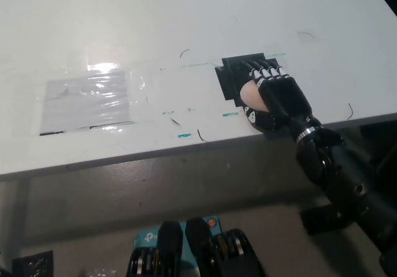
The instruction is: The robot uses its right hand to grab and squeeze a pink dumpling toy kept on the black mask on the desk
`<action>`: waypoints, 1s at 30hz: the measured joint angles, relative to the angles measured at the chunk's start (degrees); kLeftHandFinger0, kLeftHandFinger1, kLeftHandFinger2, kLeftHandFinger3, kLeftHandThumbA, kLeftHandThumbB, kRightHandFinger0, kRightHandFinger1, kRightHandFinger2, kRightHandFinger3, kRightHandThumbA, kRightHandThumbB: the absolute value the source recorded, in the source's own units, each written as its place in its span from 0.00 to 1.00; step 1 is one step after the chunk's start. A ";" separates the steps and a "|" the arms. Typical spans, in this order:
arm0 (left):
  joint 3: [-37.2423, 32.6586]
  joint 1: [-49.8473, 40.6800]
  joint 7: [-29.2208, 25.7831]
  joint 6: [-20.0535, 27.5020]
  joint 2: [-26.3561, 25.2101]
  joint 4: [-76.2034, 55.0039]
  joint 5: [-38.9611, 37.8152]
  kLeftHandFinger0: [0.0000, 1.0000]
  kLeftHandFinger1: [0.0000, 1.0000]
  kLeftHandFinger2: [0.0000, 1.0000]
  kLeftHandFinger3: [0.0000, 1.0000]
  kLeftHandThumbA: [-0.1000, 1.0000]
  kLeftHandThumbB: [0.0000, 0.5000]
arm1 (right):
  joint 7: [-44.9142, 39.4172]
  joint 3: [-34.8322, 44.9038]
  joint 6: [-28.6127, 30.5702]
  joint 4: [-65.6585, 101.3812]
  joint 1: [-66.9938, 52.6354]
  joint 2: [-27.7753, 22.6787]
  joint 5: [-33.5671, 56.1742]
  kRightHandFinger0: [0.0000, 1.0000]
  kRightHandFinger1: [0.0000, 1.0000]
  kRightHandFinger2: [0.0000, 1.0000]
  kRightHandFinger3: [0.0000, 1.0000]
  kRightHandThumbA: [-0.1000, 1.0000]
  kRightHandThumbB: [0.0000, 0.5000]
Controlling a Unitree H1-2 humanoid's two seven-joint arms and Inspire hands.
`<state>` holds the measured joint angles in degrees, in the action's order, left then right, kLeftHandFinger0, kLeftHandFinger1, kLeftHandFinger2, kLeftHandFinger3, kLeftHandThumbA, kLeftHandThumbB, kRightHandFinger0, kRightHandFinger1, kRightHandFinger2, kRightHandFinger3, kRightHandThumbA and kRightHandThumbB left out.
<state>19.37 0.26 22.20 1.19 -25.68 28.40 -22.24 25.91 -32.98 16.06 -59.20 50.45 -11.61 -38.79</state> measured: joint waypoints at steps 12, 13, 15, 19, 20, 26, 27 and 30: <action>-0.02 0.01 0.00 0.16 0.00 0.03 0.01 0.00 0.00 0.10 0.17 1.00 1.00 | -2.10 3.67 -2.45 9.01 -3.37 0.14 -0.11 1.00 1.00 1.00 1.00 0.63 0.71; -0.01 0.01 -0.01 0.15 0.00 0.03 0.01 0.00 0.00 0.09 0.16 1.00 1.00 | -2.35 4.00 -2.59 9.59 -3.66 0.14 -0.05 1.00 1.00 1.00 1.00 0.65 0.72; -0.01 0.01 -0.02 0.15 0.00 0.01 0.01 0.00 0.00 0.09 0.16 1.00 1.00 | -3.11 5.06 -3.16 12.17 -4.61 0.08 0.14 1.00 1.00 1.00 1.00 0.67 0.73; -0.03 0.10 -0.03 0.20 0.02 0.09 0.03 0.00 0.00 0.06 0.13 0.99 1.00 | -5.40 7.09 -4.36 18.14 -6.64 -0.01 0.60 1.00 1.00 1.00 1.00 0.67 0.76; -0.01 0.14 -0.03 0.20 0.02 0.15 0.03 0.00 0.00 0.06 0.12 0.99 1.00 | -5.90 7.48 -4.58 19.42 -6.98 -0.01 0.75 1.00 1.00 1.00 1.00 0.67 0.76; 0.00 0.27 -0.03 0.43 0.04 0.40 0.01 0.00 0.00 0.06 0.13 1.00 1.00 | -9.48 10.11 -6.27 26.85 -8.53 0.09 2.23 1.00 1.00 1.00 1.00 0.67 0.77; 0.01 0.27 -0.03 0.49 0.04 0.56 0.01 0.00 0.00 0.06 0.13 1.00 1.00 | -10.52 10.80 -6.73 29.02 -9.07 0.08 2.56 1.00 1.00 1.00 1.00 0.66 0.77; 0.00 0.28 -0.04 0.52 0.06 0.61 0.01 0.00 0.00 0.07 0.13 1.00 1.00 | -12.32 11.98 -7.34 32.11 -10.13 0.07 3.37 1.00 1.00 1.00 1.00 0.69 0.76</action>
<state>19.37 0.53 22.17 1.71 -25.62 29.01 -22.24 13.59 -21.00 8.72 -27.09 40.32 -11.53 -35.42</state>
